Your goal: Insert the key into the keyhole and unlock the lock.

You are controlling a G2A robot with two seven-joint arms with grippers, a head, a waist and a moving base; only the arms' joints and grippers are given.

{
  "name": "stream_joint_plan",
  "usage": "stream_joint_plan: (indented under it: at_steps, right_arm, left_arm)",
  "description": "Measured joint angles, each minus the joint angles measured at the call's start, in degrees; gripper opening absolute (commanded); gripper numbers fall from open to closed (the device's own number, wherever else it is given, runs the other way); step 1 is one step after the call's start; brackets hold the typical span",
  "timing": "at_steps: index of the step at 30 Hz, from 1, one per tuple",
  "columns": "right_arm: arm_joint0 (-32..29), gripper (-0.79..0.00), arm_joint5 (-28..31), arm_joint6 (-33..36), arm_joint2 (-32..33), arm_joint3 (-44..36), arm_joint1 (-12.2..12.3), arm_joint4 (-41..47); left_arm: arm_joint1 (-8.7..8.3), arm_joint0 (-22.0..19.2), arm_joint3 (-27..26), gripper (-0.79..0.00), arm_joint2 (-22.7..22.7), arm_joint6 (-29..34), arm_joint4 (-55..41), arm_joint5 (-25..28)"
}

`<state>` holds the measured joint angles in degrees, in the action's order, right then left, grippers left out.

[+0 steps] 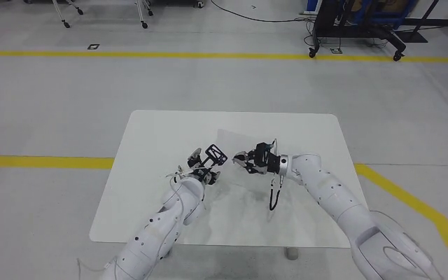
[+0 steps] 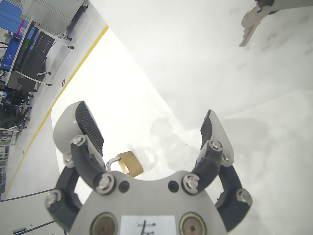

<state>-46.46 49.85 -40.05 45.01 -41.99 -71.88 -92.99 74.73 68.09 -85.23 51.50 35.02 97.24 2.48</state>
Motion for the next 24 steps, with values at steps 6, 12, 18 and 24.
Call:
stream_joint_plan:
  at_steps: [6, 12, 18, 24]
  right_arm:
    - [1.26, -0.785, -0.60, 6.64, -0.91, -0.12, -0.94, 1.17]
    - [0.98, -0.785, -0.31, 4.40, -0.20, -1.82, -0.82, 2.86]
    - [-1.20, -0.785, 2.67, -9.18, 2.54, -3.77, 1.41, 1.76]
    - [-2.52, -0.785, 3.04, -11.33, 3.51, -5.50, 2.47, 3.51]
  left_arm:
    - [0.05, 0.36, -0.15, 0.000, 1.70, -1.24, -1.44, 0.62]
    - [-0.42, 2.00, -3.17, 0.000, 5.02, -2.71, -3.05, 1.67]
    - [-2.20, 7.13, -11.94, 0.000, 15.22, -5.18, -8.54, 4.93]
    - [-3.75, 14.04, -21.22, 0.000, 27.38, -8.16, -13.79, 8.77]
